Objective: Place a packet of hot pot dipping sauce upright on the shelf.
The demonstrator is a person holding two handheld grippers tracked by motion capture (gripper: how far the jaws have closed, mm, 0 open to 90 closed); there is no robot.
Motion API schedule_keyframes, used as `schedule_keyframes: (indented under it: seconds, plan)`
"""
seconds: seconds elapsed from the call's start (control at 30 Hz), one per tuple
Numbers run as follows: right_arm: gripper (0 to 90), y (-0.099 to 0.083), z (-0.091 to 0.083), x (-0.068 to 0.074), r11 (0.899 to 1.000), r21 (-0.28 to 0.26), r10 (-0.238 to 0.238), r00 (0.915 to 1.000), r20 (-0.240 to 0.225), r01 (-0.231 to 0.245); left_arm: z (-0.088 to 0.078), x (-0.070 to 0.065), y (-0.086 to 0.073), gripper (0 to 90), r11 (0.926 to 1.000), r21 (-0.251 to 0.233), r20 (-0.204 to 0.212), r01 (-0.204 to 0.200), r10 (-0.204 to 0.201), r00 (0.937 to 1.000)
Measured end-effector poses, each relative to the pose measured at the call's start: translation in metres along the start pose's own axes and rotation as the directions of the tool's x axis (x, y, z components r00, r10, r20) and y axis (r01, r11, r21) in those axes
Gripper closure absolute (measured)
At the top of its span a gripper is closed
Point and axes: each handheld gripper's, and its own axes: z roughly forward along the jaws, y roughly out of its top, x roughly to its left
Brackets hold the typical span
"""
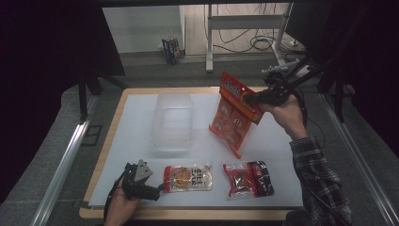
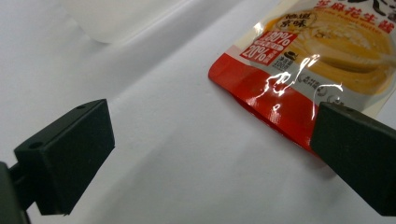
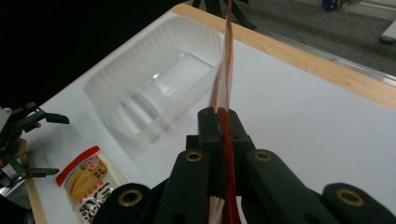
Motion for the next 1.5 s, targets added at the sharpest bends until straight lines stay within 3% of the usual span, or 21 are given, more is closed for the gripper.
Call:
schedule_keyframes:
  seconds: [0.23,0.4,0.63,0.87,1.1,1.5]
  plan:
    - [88.7,0.009,0.011,0.013,1.000,-0.019,-0.004,0.9996,-0.028,0.004,-0.003,0.002,0.000,0.0,0.9996,-0.026,0.004,0.013,-0.013,0.9999]
    - [88.7,0.017,0.016,0.018,1.000,-0.031,-0.006,0.9997,-0.024,0.006,-0.004,0.001,0.000,0.0,0.9995,-0.030,0.002,0.011,-0.011,0.9999]
    - [88.6,0.027,0.014,0.020,0.998,-0.058,0.005,0.9997,-0.024,-0.006,-0.005,0.002,0.001,0.0,0.9990,-0.043,-0.001,0.011,-0.011,0.9999]
    - [88.7,0.043,0.010,0.024,0.995,-0.095,0.016,0.9981,-0.059,-0.022,-0.006,0.002,0.001,0.0,0.9983,-0.055,0.002,0.017,-0.017,0.9999]
    - [88.7,0.065,0.012,0.035,0.993,-0.118,-0.004,0.9972,-0.074,-0.005,-0.007,0.002,0.001,0.0,0.9982,-0.057,0.006,0.016,-0.015,0.9999]
    - [88.6,0.097,0.038,0.051,0.992,-0.126,-0.020,0.9933,-0.114,0.006,-0.007,0.001,0.001,0.0,0.9980,-0.061,0.012,0.017,-0.016,0.9998]
